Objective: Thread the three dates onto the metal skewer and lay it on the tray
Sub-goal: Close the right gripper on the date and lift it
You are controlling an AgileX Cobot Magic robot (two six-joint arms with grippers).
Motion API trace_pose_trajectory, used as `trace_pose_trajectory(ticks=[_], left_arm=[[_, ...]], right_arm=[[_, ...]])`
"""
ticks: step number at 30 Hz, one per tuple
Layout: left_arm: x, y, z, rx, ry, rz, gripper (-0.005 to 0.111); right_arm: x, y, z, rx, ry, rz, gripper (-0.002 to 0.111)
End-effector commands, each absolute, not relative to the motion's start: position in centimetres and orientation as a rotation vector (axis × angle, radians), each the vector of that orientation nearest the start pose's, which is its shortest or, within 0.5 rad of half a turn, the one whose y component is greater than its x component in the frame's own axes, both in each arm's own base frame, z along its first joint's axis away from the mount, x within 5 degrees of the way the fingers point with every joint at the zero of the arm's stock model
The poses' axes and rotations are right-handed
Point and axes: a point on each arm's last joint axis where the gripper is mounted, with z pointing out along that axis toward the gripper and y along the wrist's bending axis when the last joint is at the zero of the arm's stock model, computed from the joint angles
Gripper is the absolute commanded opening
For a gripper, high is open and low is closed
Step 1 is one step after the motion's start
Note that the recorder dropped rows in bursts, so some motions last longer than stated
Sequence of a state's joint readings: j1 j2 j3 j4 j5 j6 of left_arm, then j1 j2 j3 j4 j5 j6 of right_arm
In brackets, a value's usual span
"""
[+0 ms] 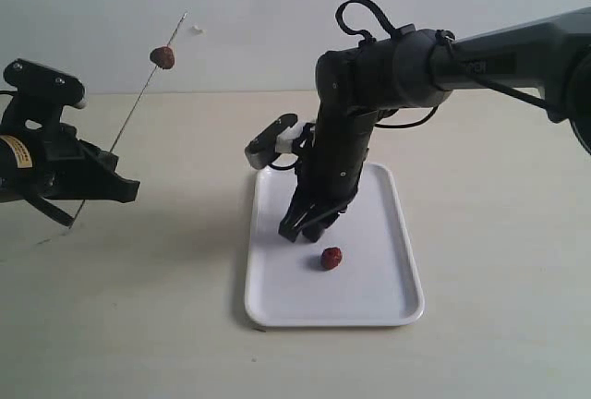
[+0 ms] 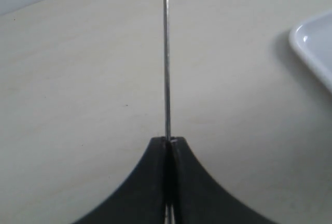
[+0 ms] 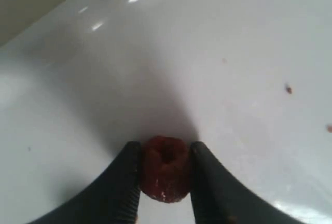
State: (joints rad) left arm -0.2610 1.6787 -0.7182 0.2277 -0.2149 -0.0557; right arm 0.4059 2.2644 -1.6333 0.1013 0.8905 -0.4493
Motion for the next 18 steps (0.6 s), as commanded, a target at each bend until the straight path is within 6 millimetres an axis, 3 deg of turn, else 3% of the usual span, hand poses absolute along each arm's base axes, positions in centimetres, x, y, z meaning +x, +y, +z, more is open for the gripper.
trace_pose_trajectory(ticks=[1,12,18], left_arm=[[30.77,-8.6,16.98,0.481,2.165,-0.111,0.0],[30.77,-8.6,16.99,0.479,2.165,-0.112,0.0],[30.77,-8.6,16.99,0.479,2.165,-0.112,0.0]], right_arm=[[41.03,18.36,11.19,-1.111,2.782,0.127,0.031],[41.16,18.41,11.25,-0.978,2.821,0.137,0.029],[41.51,18.53,11.31,-0.795,2.84,0.153,0.027]])
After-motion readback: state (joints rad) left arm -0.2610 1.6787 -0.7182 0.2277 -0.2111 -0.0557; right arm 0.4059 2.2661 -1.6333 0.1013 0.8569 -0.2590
